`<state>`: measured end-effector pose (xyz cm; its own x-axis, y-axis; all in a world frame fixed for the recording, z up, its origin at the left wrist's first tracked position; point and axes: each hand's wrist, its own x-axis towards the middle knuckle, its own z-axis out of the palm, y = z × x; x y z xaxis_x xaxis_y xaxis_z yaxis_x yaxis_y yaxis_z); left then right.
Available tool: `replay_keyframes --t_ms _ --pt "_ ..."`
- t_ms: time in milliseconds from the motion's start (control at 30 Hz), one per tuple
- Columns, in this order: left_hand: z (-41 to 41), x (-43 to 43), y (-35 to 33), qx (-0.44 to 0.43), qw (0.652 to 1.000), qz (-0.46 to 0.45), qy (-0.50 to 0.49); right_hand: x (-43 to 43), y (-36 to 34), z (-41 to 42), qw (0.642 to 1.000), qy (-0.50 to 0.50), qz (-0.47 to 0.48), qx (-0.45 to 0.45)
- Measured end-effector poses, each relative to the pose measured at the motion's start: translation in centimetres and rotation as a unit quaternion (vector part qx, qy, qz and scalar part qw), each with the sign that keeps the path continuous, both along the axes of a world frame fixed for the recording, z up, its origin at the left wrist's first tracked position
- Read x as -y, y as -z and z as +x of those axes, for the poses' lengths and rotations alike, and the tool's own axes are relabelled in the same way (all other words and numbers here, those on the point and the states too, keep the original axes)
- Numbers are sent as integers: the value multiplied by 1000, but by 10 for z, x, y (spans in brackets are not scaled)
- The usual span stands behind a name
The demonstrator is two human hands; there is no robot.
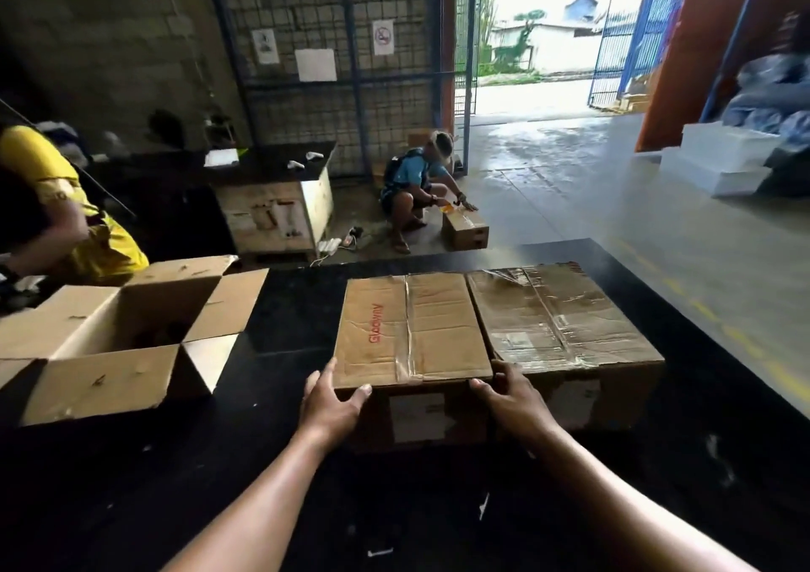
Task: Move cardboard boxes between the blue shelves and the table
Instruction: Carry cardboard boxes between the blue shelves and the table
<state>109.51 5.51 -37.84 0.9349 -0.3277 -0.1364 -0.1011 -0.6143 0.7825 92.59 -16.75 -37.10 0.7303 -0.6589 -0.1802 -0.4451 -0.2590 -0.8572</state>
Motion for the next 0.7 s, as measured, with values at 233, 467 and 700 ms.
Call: replay_keyframes --t_ms 233,467,700 --pt "79 20 59 -142 987 -67 -22 16 48 73 994 107 15 -22" --pt "125 -3 77 -133 981 -138 -34 15 72 107 991 98 88 -3" --pt "122 -20 53 -108 965 -235 30 1 62 114 978 105 146 104"
